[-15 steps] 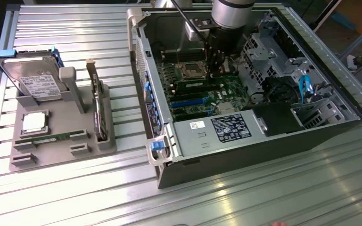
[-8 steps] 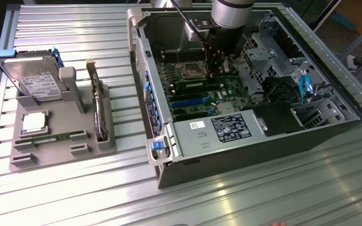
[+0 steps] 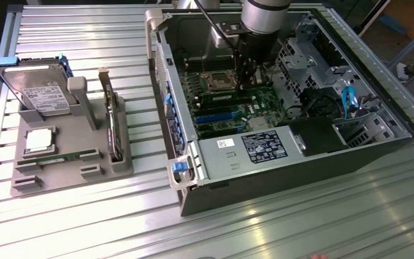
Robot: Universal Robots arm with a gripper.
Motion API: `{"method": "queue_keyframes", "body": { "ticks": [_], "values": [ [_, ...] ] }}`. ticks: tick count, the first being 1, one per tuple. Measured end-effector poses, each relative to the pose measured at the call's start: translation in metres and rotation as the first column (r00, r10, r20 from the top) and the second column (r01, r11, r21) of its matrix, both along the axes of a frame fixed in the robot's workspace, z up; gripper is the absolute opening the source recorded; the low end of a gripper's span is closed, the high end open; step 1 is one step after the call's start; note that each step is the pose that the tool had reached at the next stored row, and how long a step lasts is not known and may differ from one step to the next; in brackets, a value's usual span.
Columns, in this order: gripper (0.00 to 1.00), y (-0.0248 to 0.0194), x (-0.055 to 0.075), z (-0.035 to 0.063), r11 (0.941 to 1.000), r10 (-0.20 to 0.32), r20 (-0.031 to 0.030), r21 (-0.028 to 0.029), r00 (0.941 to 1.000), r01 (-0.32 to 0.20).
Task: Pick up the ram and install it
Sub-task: 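Insert the ram into the slot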
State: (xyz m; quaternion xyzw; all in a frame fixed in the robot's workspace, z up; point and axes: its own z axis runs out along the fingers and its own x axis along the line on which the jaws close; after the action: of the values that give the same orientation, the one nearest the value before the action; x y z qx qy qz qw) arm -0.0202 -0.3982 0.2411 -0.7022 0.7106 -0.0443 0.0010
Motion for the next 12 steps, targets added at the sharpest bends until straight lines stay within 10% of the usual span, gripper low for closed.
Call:
{"method": "queue_keyframes", "body": {
  "ticks": [12],
  "values": [
    [0.12,-0.0001,-0.0015,-0.0028,1.0,0.0,0.0014,0.0,1.0,0.0]
  ]
}}
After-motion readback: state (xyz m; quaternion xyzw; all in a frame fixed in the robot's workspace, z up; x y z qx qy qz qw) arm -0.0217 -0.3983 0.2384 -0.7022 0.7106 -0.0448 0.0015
